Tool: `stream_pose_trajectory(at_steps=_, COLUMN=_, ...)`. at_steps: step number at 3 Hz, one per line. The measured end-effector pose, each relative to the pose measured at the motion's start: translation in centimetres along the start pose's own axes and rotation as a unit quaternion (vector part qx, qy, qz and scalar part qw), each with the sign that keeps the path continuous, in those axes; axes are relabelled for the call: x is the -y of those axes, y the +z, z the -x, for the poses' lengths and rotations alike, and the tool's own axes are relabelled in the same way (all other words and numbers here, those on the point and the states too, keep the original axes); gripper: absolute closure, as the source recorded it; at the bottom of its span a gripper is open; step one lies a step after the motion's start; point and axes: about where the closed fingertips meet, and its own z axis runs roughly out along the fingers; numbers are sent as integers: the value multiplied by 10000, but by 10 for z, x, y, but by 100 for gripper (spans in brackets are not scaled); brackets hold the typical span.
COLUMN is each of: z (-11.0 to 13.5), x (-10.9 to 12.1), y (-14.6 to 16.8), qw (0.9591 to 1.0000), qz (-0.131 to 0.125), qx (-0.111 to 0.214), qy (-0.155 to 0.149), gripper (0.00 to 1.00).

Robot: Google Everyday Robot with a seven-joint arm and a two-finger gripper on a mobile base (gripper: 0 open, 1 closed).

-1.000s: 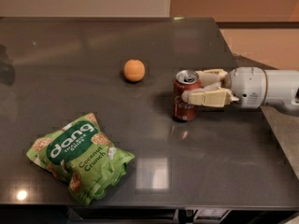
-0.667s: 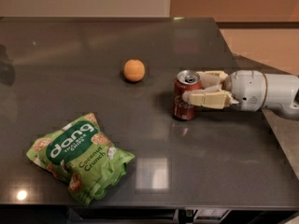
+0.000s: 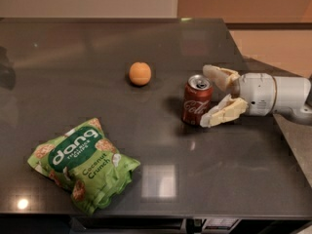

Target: Place coke can upright

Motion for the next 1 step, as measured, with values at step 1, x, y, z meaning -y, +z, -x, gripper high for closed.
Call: stream_pose_trajectory(at_steps=1, z=0, x=0, y=0, qw=10000, qz=1, qx=0, qy=0, gripper=0)
